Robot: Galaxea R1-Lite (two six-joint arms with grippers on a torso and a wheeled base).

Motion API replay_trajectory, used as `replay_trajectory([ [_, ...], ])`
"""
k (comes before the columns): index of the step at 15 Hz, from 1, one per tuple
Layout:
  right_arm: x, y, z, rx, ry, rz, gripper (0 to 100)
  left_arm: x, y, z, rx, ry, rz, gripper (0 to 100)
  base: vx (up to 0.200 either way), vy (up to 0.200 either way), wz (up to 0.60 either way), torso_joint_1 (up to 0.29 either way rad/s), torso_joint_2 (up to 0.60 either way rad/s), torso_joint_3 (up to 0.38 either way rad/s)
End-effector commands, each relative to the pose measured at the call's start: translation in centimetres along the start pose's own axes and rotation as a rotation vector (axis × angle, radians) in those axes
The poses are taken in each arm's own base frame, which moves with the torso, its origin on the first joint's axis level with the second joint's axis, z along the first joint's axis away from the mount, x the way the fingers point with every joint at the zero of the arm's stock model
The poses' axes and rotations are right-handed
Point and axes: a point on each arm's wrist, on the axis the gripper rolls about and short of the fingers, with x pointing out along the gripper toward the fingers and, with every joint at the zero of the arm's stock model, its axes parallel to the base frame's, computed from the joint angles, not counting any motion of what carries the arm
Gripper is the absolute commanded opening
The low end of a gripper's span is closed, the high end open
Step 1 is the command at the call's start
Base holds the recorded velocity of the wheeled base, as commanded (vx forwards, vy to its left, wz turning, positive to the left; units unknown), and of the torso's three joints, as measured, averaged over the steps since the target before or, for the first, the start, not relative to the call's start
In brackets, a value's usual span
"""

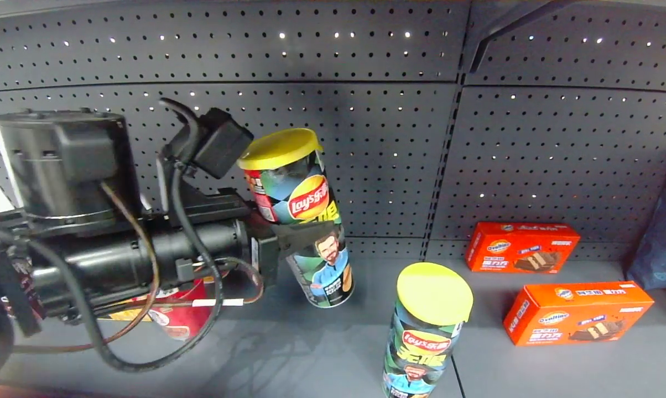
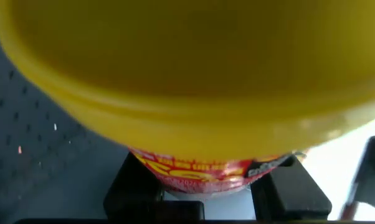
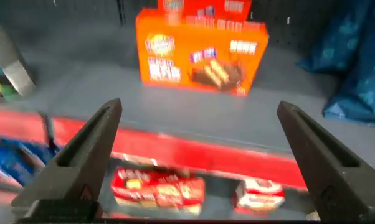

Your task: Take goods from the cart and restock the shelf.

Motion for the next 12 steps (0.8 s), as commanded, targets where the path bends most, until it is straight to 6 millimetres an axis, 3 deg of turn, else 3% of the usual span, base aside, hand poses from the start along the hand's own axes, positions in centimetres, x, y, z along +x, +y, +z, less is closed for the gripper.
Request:
replay_trajectory([
  [1, 0.2, 0.1, -0.6, -0.006, 0.015, 0.001, 100, 2.7, 1.6, -1.1, 0.002, 0.053, 0.005, 0, 0.0, 0.0, 0.0, 0.0, 0.0, 0.0],
  [3, 0.5, 0.2, -1.2, -0.022, -0.009, -0.002, 100, 5.6, 3.5, -2.1, 0.015, 0.092, -0.039, 0, 0.0, 0.0, 0.0, 0.0, 0.0, 0.0],
  [12, 0.5, 0.2, -1.2, -0.015, -0.007, 0.002, 100, 10.6, 6.1, -3.7, 0.094, 0.184, -0.037, 0, 0.0, 0.0, 0.0, 0.0, 0.0, 0.0],
])
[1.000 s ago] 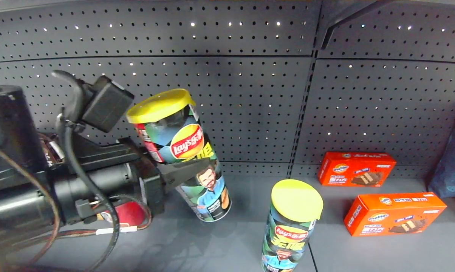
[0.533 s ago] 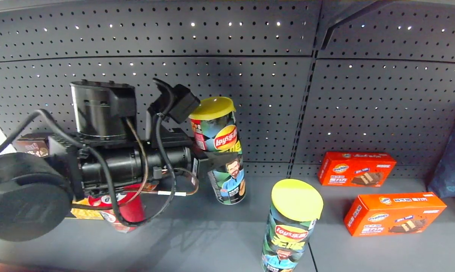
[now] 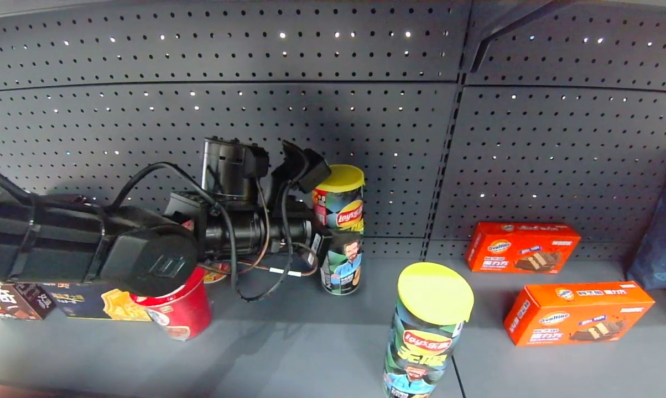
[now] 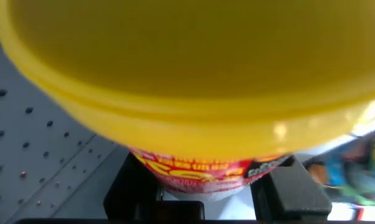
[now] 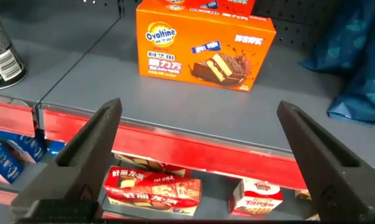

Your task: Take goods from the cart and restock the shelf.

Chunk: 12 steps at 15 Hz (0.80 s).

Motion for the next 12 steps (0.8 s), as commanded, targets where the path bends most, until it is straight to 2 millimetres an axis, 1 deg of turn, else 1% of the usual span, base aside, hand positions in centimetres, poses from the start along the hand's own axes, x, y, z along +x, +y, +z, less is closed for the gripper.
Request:
replay_trajectory([
  [1, 0.0, 0.0, 0.1, -0.001, 0.004, -0.001, 100, 2.6, 2.2, -0.7, 0.064, 0.024, 0.016, 0, 0.0, 0.0, 0.0, 0.0, 0.0, 0.0],
  [2, 0.0, 0.0, 0.1, -0.001, 0.004, -0.001, 100, 3.3, 2.8, -0.7, 0.107, 0.014, 0.004, 0, 0.0, 0.0, 0.0, 0.0, 0.0, 0.0],
  [4, 0.0, 0.0, 0.0, -0.001, 0.007, 0.001, 100, 3.9, 3.0, -0.4, 0.113, 0.006, -0.026, 0, 0.0, 0.0, 0.0, 0.0, 0.0, 0.0],
  [9, 0.0, 0.0, 0.1, -0.001, 0.006, 0.007, 100, 6.3, 2.7, -0.8, 0.119, 0.012, -0.062, 0, 0.0, 0.0, 0.0, 0.0, 0.0, 0.0],
  [12, 0.0, 0.0, 0.0, -0.001, 0.011, 0.008, 100, 7.7, 2.5, -0.5, 0.127, -0.004, -0.075, 0, 0.0, 0.0, 0.0, 0.0, 0.0, 0.0],
])
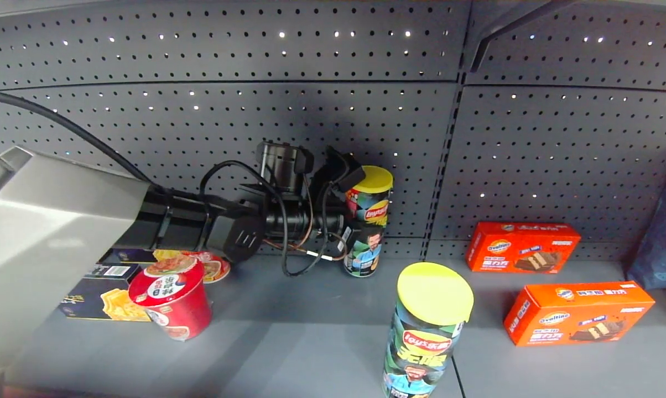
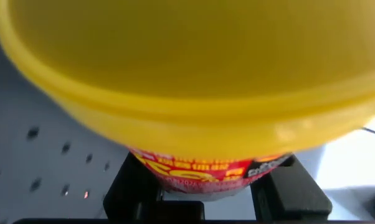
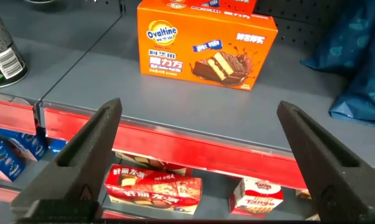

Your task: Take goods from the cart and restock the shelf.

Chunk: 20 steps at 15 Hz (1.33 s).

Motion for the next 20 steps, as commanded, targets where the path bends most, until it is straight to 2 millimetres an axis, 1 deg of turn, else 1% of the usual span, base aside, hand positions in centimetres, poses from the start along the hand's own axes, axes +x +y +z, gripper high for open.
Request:
replay_trajectory([
  [1, 0.0, 0.0, 0.0, -0.001, 0.005, 0.001, 100, 1.2, -0.1, -0.4, -0.001, 0.003, -0.012, 0, 0.0, 0.0, 0.0, 0.0, 0.0, 0.0],
  [3, 0.0, 0.0, 0.1, -0.001, 0.003, 0.001, 100, 1.8, -0.5, -0.6, -0.005, 0.007, -0.027, 0, 0.0, 0.0, 0.0, 0.0, 0.0, 0.0],
  [7, 0.0, 0.0, 0.0, 0.002, 0.005, 0.003, 100, 2.4, -1.1, -0.4, -0.066, -0.001, -0.04, 0, 0.0, 0.0, 0.0, 0.0, 0.0, 0.0],
  [16, 0.0, 0.0, 0.0, 0.014, 0.005, 0.003, 100, 3.3, -1.4, -1.3, -0.063, 0.016, -0.053, 0, 0.0, 0.0, 0.0, 0.0, 0.0, 0.0],
  [17, 0.0, 0.0, 0.0, 0.019, 0.005, 0.003, 100, 3.5, -1.4, -1.4, -0.062, 0.019, -0.055, 100, 0.0, 0.0, 0.0, 0.0, 0.0, 0.0],
  [20, 0.0, 0.0, 0.0, 0.02, 0.004, 0.004, 100, 3.3, -1.6, -1.7, -0.066, 0.029, -0.058, 100, 0.0, 0.0, 0.0, 0.0, 0.0, 0.0],
])
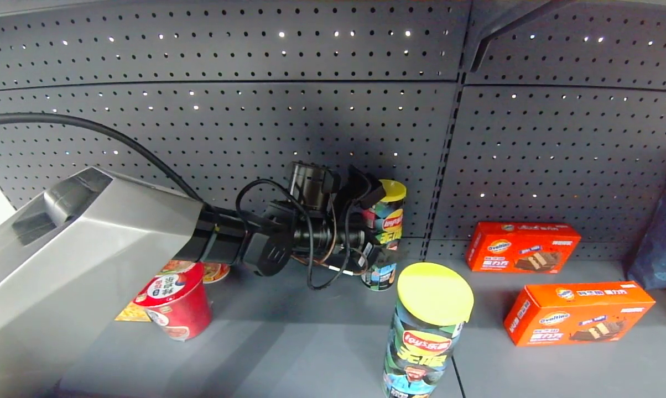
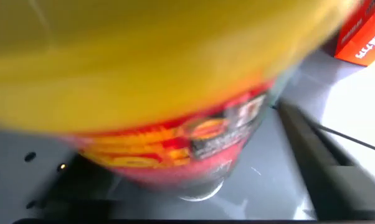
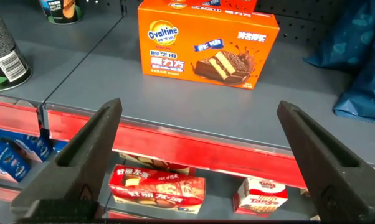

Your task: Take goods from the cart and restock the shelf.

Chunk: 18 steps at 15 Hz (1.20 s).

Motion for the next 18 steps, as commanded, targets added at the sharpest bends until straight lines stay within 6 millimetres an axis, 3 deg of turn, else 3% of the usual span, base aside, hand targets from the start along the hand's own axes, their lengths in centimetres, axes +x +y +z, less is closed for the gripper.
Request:
replay_trajectory([
  [1, 0.0, 0.0, 0.0, -0.001, 0.003, 0.009, 100, -0.6, -0.3, 0.3, -0.007, -0.001, 0.0, 100, 0.0, 0.0, 0.0, 0.0, 0.0, 0.0],
  [5, 0.0, 0.0, 0.0, -0.002, 0.008, 0.018, 100, -2.4, -0.6, 0.6, -0.008, 0.005, 0.015, 100, 0.0, 0.0, 0.0, 0.0, 0.0, 0.0],
  [10, 0.0, 0.0, 0.0, -0.001, 0.007, 0.02, 100, -6.7, -1.9, -0.4, -0.018, 0.011, 0.134, 100, 0.0, 0.0, 0.0, 0.0, 0.0, 0.0],
  [14, 0.0, 0.0, 0.0, 0.012, 0.008, 0.02, 100, -9.9, -2.7, 0.3, -0.011, 0.013, 0.266, 100, 0.0, 0.0, 0.0, 0.0, 0.0, 0.0],
  [18, 0.0, 0.1, 0.0, 0.012, 0.008, 0.021, 100, -10.0, -2.6, 0.6, -0.017, 0.075, 0.547, 100, 0.0, 0.0, 0.0, 0.0, 0.0, 0.0],
])
